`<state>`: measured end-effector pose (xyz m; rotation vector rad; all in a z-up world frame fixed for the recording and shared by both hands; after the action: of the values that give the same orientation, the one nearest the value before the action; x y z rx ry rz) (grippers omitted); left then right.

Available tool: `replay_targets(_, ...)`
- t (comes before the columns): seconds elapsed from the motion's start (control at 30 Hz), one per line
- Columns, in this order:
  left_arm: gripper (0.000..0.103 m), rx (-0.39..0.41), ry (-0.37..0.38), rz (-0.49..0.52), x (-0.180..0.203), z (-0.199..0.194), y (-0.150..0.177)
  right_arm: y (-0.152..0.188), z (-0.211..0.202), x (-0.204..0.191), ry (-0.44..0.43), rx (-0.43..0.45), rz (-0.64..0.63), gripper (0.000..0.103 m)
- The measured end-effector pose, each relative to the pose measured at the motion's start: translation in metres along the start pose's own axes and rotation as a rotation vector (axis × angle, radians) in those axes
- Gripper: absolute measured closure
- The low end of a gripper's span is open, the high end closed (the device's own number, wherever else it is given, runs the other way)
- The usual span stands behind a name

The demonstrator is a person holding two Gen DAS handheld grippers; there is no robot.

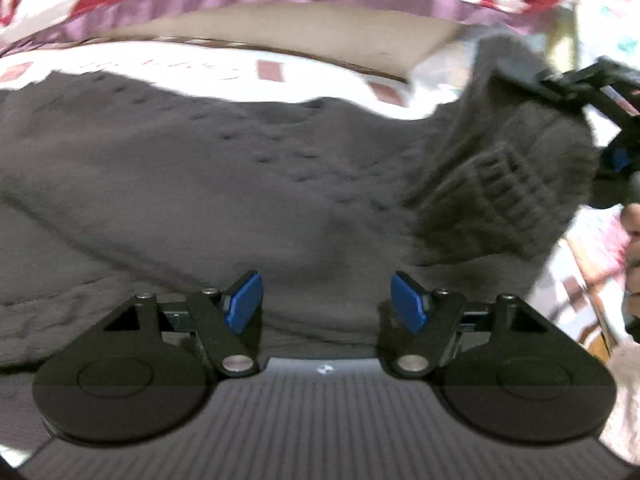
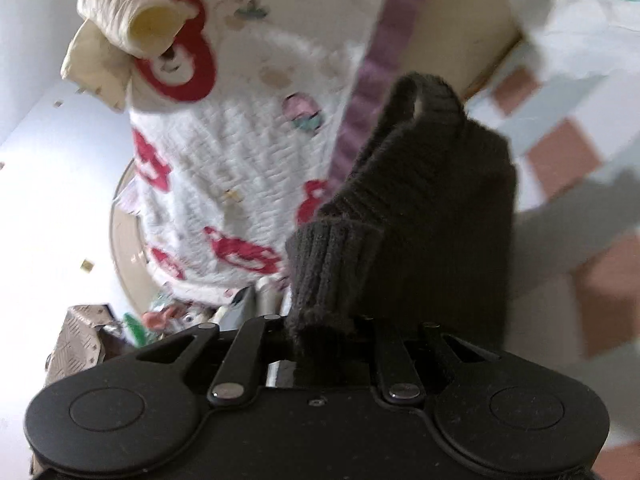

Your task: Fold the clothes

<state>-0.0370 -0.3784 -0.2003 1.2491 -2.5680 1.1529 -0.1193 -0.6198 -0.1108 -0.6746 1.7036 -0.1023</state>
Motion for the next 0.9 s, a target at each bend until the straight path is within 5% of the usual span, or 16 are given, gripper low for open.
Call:
replay_targets(0.23, 0.032, 0.128, -0.045, -0.16, -0.055, -0.036, -0.017, 0.033, 0.09, -0.056, -0.003, -0.196, -0.212, 0.086)
replay_targets(0.4, 0.032, 0.118, -0.083, -0.21, -0.075, -0.041, -0.012, 0.071, 0.145, -0.041, 0.02, -0.31, -0.229, 0.086)
replay_targets(0.53, 0.032, 0.112, -0.108, -0.239, -0.084, -0.045, -0.006, 0.09, 0.168, -0.012, 0.135, -0.381, -0.271, 0.086)
replay_targets(0.73, 0.032, 0.103, -0.147, -0.281, -0.099, -0.051, 0.004, 0.09, 0.172, 0.006, 0.12, -0.44, -0.188, 0.084)
replay_targets(0.87, 0.032, 0.113, -0.152, -0.297, -0.098, -0.061, 0.005, 0.08, 0.157, -0.007, 0.016, -0.483, -0.091, 0.048)
replay_targets(0.9, 0.032, 0.118, -0.148, -0.3, -0.095, -0.063, 0.005, 0.073, 0.146, -0.011, -0.009, -0.458, -0.089, 0.047)
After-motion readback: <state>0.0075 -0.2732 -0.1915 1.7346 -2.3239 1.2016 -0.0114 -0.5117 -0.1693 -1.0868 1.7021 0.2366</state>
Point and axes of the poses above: each gripper's, at about its wrist camera, not at the fingertips, and z roughly the way its jaws point, x to its right, y to its underside, the point moved 6 cm from there along z, roughly the way its jaws point, and after that the axes turned 2 degrees about -z, right-handed, at the moved point
